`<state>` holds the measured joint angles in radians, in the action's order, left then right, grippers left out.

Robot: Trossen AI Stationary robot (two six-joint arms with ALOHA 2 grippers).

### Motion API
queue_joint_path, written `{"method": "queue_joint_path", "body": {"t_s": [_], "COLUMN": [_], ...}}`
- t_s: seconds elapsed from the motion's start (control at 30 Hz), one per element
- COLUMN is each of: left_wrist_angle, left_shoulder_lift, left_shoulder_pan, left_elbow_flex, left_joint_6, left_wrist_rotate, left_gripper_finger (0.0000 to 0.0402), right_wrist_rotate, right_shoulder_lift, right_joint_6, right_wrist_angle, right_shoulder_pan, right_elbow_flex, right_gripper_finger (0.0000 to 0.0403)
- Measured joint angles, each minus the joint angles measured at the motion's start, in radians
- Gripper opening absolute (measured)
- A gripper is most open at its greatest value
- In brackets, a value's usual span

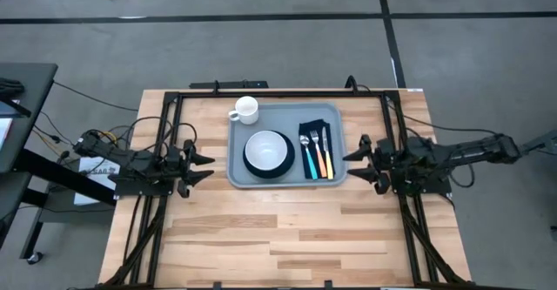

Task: Set up tray
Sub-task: Return to Home Position

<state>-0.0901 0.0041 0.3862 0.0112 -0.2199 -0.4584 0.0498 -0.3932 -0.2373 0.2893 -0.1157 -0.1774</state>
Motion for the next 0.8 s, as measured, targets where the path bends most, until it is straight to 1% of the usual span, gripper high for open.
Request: {"method": "queue_joint_path", "body": {"t_s": [0.13,0.17,0.23,0.37,0.47,0.6,0.8], "left_wrist_angle": [0.001,0.001,0.001,0.001,0.001,0.003,0.003], "left_shoulder_lift": [0.0,0.0,0.0,0.002,0.002,0.002,0.002], "left_shoulder_pan": [0.0,0.0,0.0,0.0,0.0,0.0,0.0], "left_elbow_flex": [0.0,0.0,-0.001,-0.001,-0.001,-0.001,-0.001], "left_joint_6": [0.016,0.017,0.016,0.0,-0.013,-0.004,0.005], "left_wrist_rotate": [0.005,0.006,0.007,0.008,0.01,0.042,0.043], "left_gripper_finger": [0.0187,0.0187,0.0187,0.0187,0.0187,0.0187,0.0187], "right_wrist_rotate": [0.03,0.028,0.014,0.001,0.002,0.002,0.002], "right_shoulder_lift": [0.108,0.132,0.17,0.193,0.195,0.196,0.195], "right_joint_6": [-0.054,-0.066,-0.09,-0.052,-0.037,-0.035,-0.034], "right_wrist_angle": [0.09,0.064,0.006,-0.004,-0.013,-0.021,-0.022], "right_shoulder_pan": [-0.01,-0.013,-0.027,-0.056,-0.077,-0.087,-0.087], "right_elbow_flex": [0.161,0.169,0.169,0.169,0.169,0.169,0.169], "right_gripper_finger": [0.0205,0.0205,0.0205,0.0205,0.0205,0.0205,0.0205]}}
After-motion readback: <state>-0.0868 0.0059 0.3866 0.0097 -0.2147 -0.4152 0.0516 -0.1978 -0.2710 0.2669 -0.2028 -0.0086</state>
